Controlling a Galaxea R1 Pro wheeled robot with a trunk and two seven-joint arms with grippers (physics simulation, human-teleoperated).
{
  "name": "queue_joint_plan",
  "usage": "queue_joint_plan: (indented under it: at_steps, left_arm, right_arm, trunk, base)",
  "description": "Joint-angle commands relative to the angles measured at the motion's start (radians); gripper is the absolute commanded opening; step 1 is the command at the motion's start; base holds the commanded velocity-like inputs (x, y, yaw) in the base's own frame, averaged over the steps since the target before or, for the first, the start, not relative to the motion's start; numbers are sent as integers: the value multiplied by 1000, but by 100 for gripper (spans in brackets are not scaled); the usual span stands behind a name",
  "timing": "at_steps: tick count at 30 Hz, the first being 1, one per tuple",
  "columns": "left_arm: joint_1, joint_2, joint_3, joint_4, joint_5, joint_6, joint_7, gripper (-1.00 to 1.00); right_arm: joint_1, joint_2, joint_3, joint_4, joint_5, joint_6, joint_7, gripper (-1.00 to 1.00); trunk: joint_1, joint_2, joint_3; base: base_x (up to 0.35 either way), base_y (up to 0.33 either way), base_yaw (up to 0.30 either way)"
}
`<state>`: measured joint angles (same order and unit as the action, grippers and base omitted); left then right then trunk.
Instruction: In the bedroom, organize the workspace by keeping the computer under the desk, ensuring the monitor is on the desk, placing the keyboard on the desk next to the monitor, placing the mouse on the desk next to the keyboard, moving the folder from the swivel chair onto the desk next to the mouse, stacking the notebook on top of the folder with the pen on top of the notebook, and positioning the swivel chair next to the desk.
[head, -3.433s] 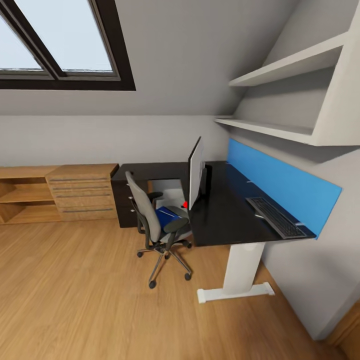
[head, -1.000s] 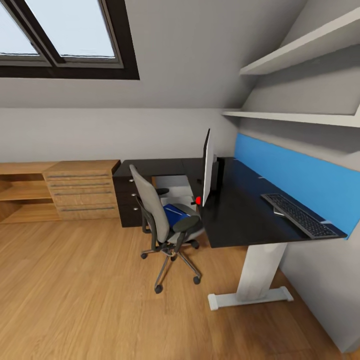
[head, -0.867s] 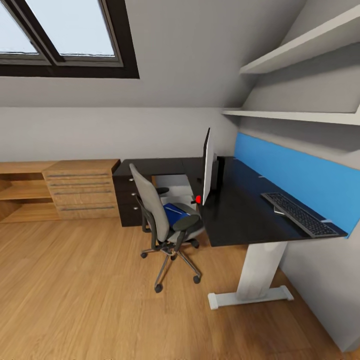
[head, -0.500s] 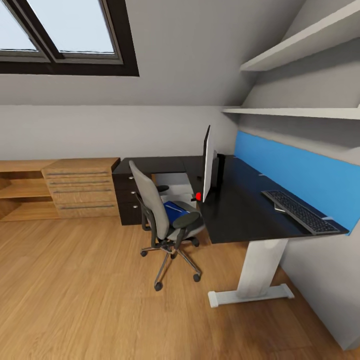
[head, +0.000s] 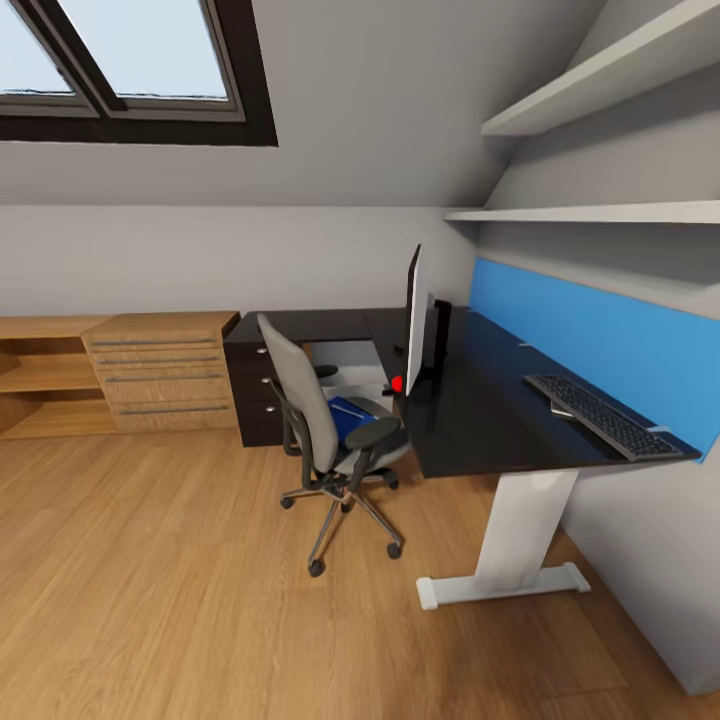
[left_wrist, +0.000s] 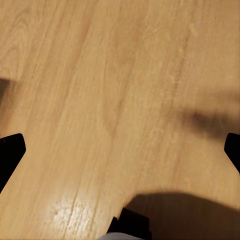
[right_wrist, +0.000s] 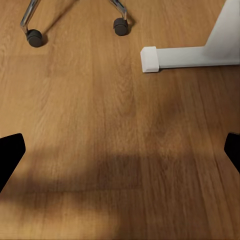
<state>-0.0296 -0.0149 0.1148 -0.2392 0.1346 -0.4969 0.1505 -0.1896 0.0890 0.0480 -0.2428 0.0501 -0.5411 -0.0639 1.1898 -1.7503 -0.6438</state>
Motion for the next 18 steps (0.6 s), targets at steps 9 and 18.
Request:
queue_joint_plan:
  at_steps: [9,18]
  left_arm:
    - [-1,3,2,1,9,0,-2,100]
    - [-1,-1,-3,1,13,3,-7,100]
  right_arm:
    - [-1,0,3,31,0,-1,-7,100]
    - [-1,-5,-3,59,-1,-63,-7,100]
  trunk:
    - [34,-64,-29]
    - [69,-127,-57]
  base:
    - [0,0,0]
    - [0,0,-5]
